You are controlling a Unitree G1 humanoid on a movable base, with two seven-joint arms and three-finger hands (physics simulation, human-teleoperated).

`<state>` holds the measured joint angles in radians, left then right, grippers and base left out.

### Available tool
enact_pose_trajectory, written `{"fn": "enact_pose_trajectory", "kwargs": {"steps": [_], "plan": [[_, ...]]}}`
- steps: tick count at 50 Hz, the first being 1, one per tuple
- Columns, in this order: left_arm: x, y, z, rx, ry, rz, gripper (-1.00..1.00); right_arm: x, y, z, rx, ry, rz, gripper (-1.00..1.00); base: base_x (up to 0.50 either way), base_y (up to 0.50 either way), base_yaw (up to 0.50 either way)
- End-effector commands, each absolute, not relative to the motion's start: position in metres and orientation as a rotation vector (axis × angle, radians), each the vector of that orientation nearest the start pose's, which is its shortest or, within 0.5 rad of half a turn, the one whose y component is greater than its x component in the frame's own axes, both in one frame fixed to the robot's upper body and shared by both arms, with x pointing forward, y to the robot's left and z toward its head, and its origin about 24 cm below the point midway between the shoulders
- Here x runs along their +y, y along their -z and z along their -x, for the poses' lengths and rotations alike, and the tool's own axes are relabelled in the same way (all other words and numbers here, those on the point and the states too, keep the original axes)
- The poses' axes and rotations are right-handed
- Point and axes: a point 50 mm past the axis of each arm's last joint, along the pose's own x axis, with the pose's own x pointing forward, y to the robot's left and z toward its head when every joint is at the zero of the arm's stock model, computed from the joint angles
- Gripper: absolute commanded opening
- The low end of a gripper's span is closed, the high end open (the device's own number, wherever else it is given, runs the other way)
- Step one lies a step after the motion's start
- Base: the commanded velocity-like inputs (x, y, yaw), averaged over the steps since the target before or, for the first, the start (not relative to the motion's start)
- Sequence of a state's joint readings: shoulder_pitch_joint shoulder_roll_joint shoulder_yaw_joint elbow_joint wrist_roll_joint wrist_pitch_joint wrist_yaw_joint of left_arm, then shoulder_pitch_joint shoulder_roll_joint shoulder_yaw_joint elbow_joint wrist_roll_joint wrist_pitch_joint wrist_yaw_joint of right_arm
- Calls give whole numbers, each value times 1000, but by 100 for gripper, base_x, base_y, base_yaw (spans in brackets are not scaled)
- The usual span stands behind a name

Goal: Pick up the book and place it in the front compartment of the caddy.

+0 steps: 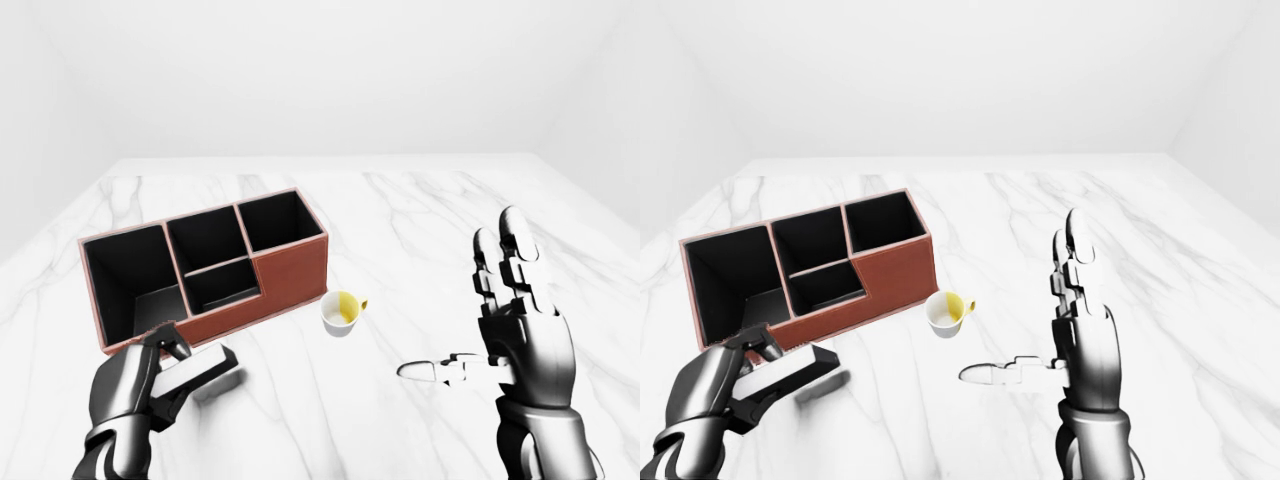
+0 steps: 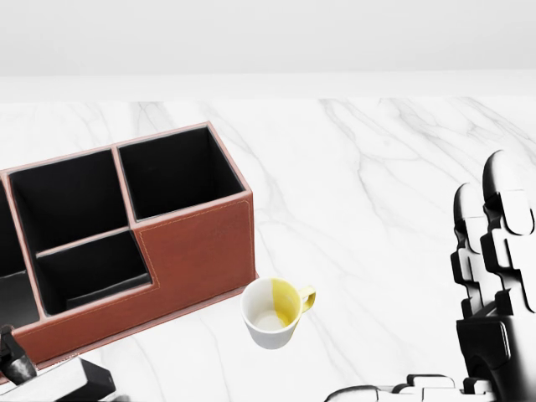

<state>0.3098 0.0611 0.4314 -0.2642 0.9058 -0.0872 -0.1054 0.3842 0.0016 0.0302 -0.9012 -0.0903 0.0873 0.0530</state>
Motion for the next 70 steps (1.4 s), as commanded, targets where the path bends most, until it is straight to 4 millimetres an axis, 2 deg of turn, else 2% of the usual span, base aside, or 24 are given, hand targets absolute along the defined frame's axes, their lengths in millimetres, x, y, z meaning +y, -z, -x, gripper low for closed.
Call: {"fn": "enact_pose_trajectory", "kwargs": {"steps": [1,13,16,21,22,23,32,42,53,61,70], "plan": [[258,-106,-173,8,-346,-1054,-100,-162,-162,-154,-437,61,126,100,0,0,0],[255,-145,-173,-131,-354,-1072,-99,-163,-164,-154,-443,70,129,100,0,0,0],[252,-167,-177,-217,-352,-1111,-99,-164,-164,-154,-444,70,129,100,0,0,0],[249,-186,-180,-296,-353,-1157,-99,-165,-163,-154,-439,74,129,100,0,0,0],[247,-199,-182,-344,-351,-1184,-99,-165,-163,-154,-442,74,129,100,0,0,0],[248,-203,-185,-344,-358,-1180,-99,-165,-164,-154,-444,74,130,100,0,0,0],[249,-225,-201,-360,-416,-1192,-99,-166,-163,-153,-437,76,130,100,0,0,0],[244,-232,-223,-383,-415,-1246,-99,-167,-163,-153,-441,79,134,100,0,0,0],[234,-240,-237,-426,-392,-1258,-99,-166,-164,-153,-442,81,139,100,0,0,0],[233,-231,-257,-397,-387,-1263,-100,-167,-165,-153,-446,84,143,100,0,0,0],[234,-231,-257,-395,-400,-1276,-99,-167,-165,-152,-444,85,143,100,0,0,0]]}}
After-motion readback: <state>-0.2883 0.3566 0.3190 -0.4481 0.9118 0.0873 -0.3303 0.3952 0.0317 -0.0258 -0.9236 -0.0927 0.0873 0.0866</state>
